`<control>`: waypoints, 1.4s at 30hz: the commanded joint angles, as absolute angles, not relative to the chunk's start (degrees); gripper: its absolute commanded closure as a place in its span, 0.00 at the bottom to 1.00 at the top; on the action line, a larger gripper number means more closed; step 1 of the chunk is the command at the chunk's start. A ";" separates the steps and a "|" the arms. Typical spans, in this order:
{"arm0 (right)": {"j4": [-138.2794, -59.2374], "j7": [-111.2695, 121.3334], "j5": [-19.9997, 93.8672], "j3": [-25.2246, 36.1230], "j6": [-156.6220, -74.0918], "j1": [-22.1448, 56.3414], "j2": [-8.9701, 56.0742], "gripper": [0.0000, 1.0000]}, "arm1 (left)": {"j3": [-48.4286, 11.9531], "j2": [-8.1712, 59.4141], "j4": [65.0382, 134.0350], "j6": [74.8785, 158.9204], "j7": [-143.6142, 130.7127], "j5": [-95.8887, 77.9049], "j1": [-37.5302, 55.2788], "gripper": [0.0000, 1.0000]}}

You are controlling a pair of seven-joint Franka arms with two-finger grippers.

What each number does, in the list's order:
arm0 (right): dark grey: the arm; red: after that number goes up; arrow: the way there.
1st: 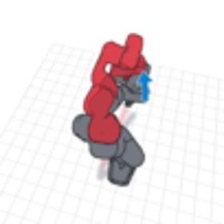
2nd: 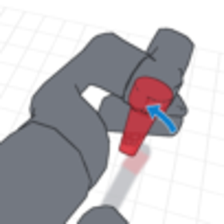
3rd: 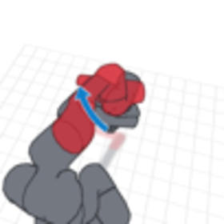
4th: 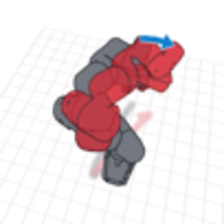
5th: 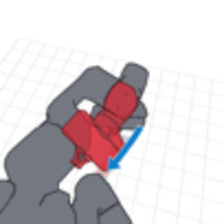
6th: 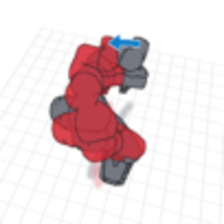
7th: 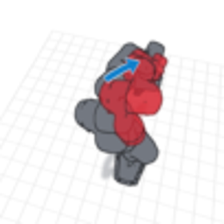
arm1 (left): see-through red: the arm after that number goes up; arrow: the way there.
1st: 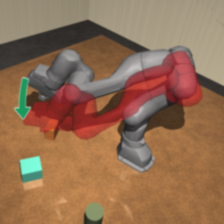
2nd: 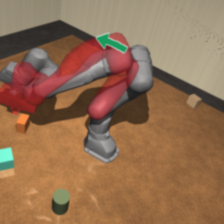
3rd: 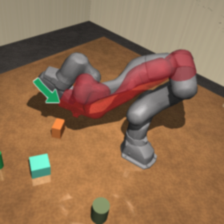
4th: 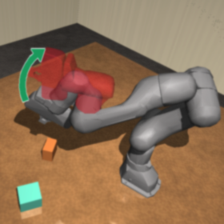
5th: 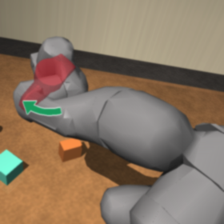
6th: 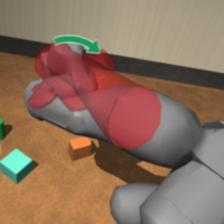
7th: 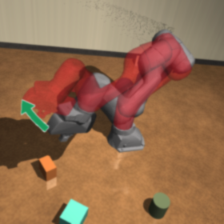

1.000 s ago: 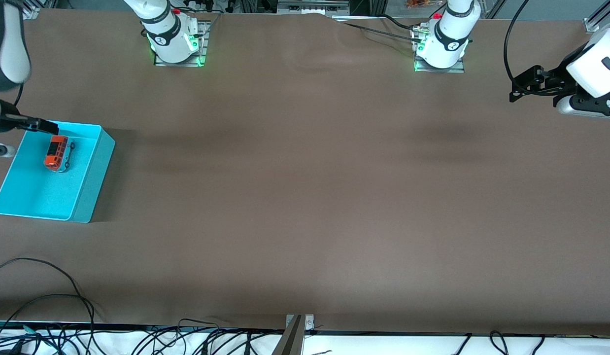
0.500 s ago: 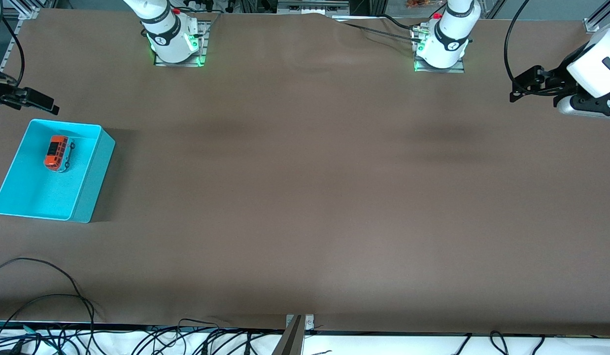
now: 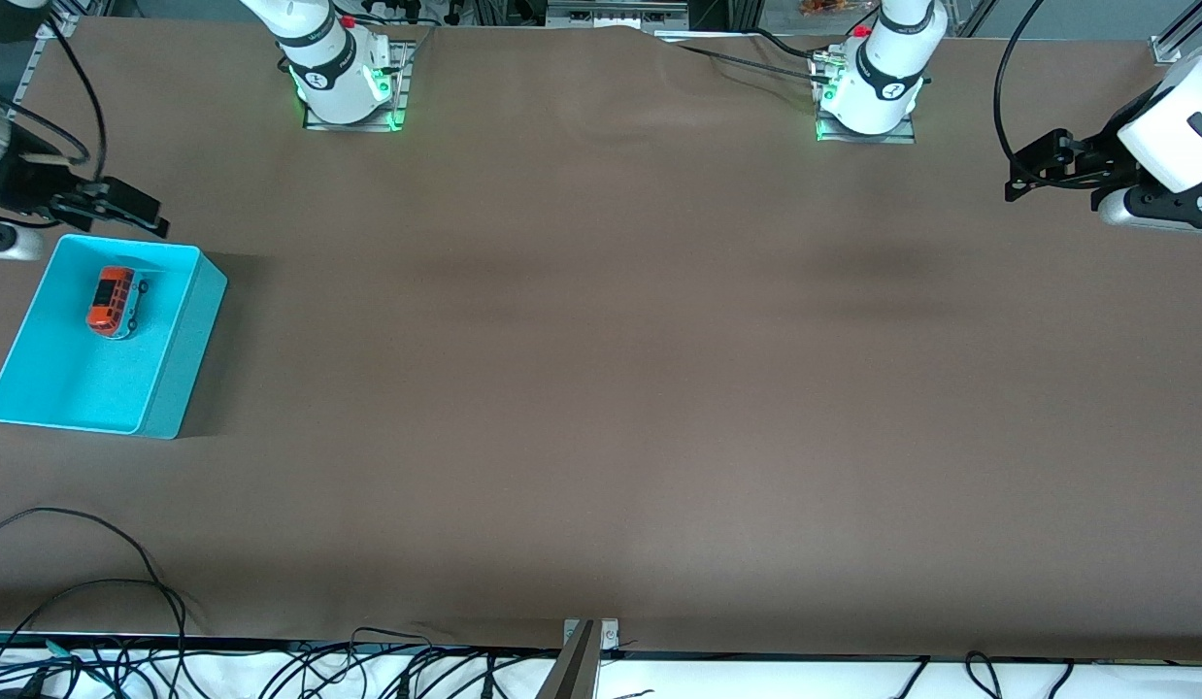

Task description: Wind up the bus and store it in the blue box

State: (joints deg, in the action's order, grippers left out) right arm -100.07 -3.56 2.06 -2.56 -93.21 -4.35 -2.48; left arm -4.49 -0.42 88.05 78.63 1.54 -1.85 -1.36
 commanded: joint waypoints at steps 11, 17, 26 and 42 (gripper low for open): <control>-96.94 -3.43 2.99 -2.02 -92.90 -2.72 1.14 0.00 | -4.48 -1.67 88.95 78.40 1.85 -2.90 -1.67 0.00; -96.94 -2.46 2.55 -2.02 -92.90 -2.72 1.23 0.00 | -4.48 -1.67 88.95 78.40 1.85 -2.90 -1.67 0.00; -97.12 -0.97 2.55 -1.93 -92.46 -2.73 1.32 0.00 | -4.39 -1.58 88.95 78.49 1.85 -2.72 -1.67 0.00; -97.03 1.67 0.70 -1.85 -92.64 -2.90 1.41 0.00 | -4.40 -1.58 88.95 78.40 1.85 -2.72 -1.67 0.00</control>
